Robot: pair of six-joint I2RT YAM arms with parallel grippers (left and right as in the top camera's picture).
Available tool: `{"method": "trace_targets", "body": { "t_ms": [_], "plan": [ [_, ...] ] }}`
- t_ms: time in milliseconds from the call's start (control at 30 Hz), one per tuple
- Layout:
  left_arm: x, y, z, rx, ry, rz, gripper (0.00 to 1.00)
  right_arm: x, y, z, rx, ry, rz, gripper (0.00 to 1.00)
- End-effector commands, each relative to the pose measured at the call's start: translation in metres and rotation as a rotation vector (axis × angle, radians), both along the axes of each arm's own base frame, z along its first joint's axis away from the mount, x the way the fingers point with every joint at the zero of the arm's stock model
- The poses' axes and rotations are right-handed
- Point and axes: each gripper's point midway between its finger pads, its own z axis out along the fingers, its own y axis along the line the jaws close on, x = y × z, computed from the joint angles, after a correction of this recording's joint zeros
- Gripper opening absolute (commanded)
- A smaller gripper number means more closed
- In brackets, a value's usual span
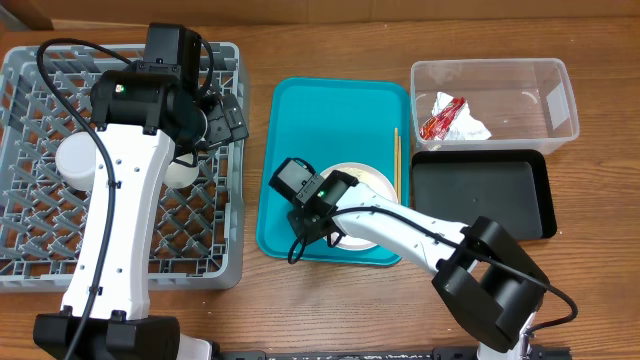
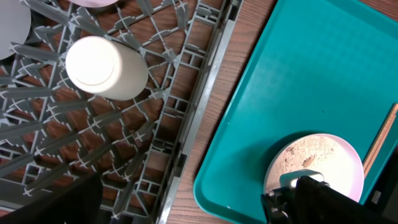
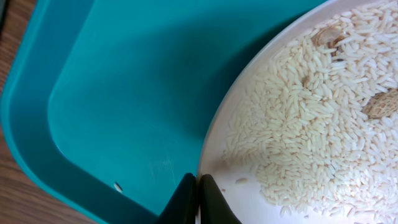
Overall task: Sort waste into correct bins and load items into the dishwasher
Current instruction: 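Close the right gripper on the plate's near rim, then tilt the rice plate up on its edge with the right gripper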
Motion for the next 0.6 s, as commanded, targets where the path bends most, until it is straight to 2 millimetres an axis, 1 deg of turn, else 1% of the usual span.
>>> {"method": "trace_targets", "body": {
  "t_ms": [0,100,400,467,567],
  "plan": [
    [0.002,-0.001,0.000,-0.009,-0.001,0.010,1.00,0.018,0.006,0.013,0.049,-0.019,-0.060,0.04],
    [0.002,-0.001,0.000,-0.009,-0.001,0.010,1.00,0.023,0.007,0.018,0.063,-0.026,-0.075,0.04],
    [0.002,-0.001,0.000,-0.009,0.000,0.010,1.00,0.040,0.022,0.042,0.125,-0.067,-0.124,0.04],
    [0.002,-0.001,0.000,-0.009,0.000,0.010,1.00,0.044,0.021,0.046,0.122,-0.086,-0.134,0.04],
    [0.002,-0.001,0.000,-0.009,0.000,0.010,1.00,0.050,0.016,0.048,0.098,-0.115,-0.175,0.04]
  ]
}}
